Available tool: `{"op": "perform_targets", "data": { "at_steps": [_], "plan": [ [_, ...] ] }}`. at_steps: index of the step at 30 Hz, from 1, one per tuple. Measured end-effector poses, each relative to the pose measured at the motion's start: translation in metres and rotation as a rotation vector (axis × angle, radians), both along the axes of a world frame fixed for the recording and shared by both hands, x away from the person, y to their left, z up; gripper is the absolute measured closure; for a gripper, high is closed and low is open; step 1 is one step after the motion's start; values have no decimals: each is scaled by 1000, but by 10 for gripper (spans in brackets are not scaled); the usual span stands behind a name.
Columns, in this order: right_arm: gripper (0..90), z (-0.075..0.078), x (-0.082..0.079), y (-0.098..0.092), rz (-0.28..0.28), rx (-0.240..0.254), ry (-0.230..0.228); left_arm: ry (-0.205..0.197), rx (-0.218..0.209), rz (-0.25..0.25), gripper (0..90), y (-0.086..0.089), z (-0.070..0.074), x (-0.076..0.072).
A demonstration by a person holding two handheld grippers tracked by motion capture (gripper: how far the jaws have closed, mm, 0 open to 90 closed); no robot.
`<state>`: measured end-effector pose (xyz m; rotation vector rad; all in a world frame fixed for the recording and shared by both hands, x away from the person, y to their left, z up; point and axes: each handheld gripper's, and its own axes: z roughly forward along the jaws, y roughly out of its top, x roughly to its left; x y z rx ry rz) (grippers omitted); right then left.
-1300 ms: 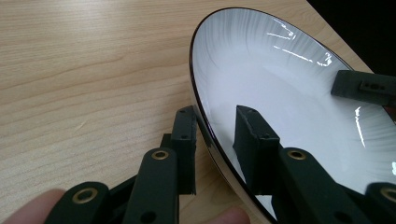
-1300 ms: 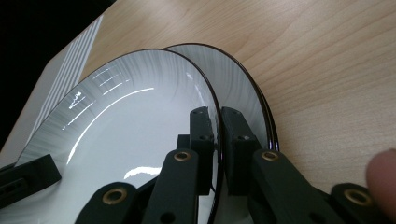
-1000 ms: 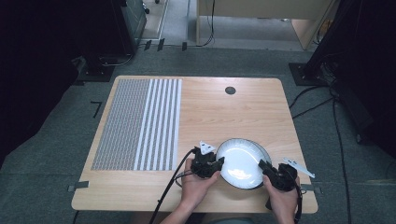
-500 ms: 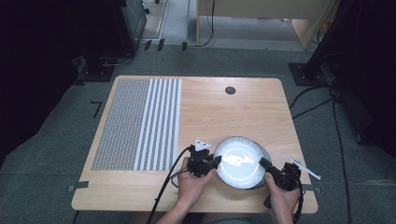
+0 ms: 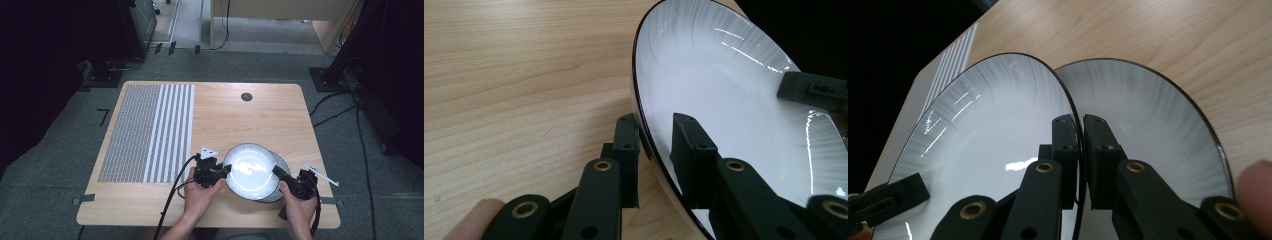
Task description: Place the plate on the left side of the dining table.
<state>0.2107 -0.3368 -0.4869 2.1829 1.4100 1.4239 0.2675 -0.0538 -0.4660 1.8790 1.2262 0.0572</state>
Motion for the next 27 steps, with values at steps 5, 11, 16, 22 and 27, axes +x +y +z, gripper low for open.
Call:
{"op": "perform_targets", "data": {
  "at_steps": [5,11,16,22,27],
  "plan": [
    [848,6,6,10,19,10,-9,-17,0,24,744,12,8,1],
    [847,10,15,27,44,19,-6,-22,2,50,746,31,13,3],
    [847,18,26,47,72,6,-10,-25,-11,79,746,49,17,5],
    [847,24,37,66,99,-1,-12,-30,-23,117,747,72,21,8],
    [848,28,47,84,126,1,-15,-33,-27,146,747,91,25,10]
  ]
}}
